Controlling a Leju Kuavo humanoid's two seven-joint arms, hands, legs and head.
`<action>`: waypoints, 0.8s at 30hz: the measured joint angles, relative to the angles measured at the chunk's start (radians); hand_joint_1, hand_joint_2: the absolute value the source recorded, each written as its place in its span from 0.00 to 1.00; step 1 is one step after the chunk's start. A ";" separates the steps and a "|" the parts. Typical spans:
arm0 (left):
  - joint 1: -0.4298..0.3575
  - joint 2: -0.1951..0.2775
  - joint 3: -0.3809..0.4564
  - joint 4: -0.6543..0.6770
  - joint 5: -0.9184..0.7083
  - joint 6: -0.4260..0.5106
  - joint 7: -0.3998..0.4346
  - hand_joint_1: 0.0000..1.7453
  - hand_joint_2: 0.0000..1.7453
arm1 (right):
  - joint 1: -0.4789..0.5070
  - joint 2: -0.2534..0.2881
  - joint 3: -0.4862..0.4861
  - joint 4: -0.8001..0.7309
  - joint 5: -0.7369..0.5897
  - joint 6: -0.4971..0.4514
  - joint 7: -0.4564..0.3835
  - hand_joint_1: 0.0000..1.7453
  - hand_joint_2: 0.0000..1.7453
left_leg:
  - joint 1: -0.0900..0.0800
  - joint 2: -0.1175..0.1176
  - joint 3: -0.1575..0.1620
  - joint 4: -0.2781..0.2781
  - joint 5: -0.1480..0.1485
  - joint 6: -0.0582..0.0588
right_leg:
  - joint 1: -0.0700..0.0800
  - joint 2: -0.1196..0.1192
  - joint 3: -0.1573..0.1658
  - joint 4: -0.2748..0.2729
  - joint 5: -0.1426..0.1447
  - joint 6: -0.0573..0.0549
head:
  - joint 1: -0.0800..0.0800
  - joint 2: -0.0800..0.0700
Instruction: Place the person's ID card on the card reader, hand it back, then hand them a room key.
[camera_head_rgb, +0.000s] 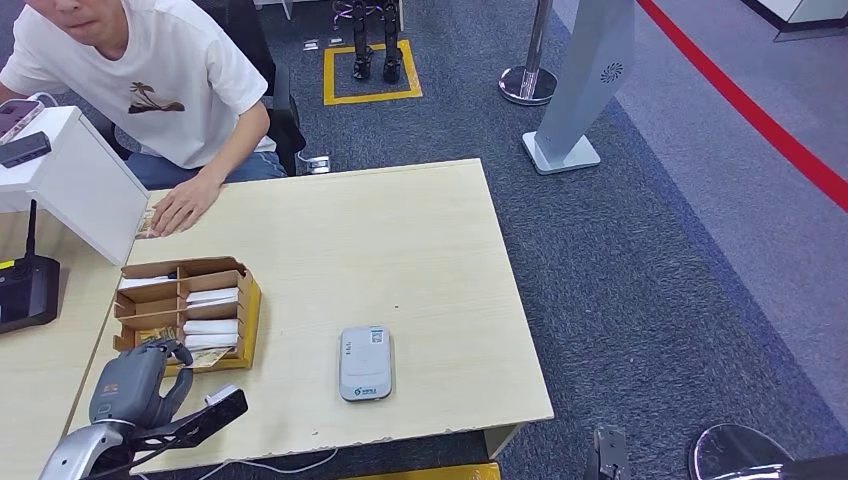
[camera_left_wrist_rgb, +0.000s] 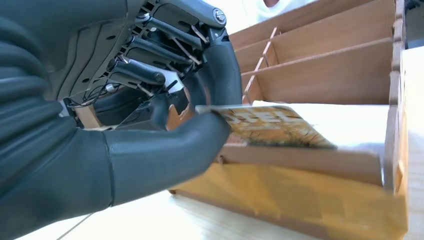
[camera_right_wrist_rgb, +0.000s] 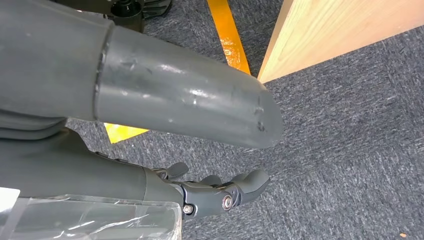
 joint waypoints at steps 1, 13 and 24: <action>-0.001 0.000 0.000 -0.001 -0.003 0.003 -0.001 1.00 1.00 | 0.000 0.000 0.000 0.000 0.000 0.000 0.000 0.00 0.00 | 0.000 0.000 0.000 0.000 0.000 0.000 | 0.000 0.000 0.000 0.000 0.000 0.000 | 0.000 0.000; 0.001 -0.001 0.000 -0.014 -0.010 0.010 -0.014 1.00 1.00 | 0.002 0.000 0.000 0.000 0.002 0.004 -0.001 0.00 0.00 | 0.000 0.000 0.000 0.000 0.000 0.000 | 0.000 0.000 0.000 0.000 0.000 0.000 | 0.000 0.000; 0.007 -0.009 0.013 -0.051 -0.037 0.090 -0.018 1.00 1.00 | 0.008 0.000 0.000 0.000 0.003 0.014 -0.006 0.00 0.00 | 0.000 0.000 0.000 0.000 0.000 0.000 | 0.000 0.000 0.000 0.000 0.000 0.000 | 0.000 0.000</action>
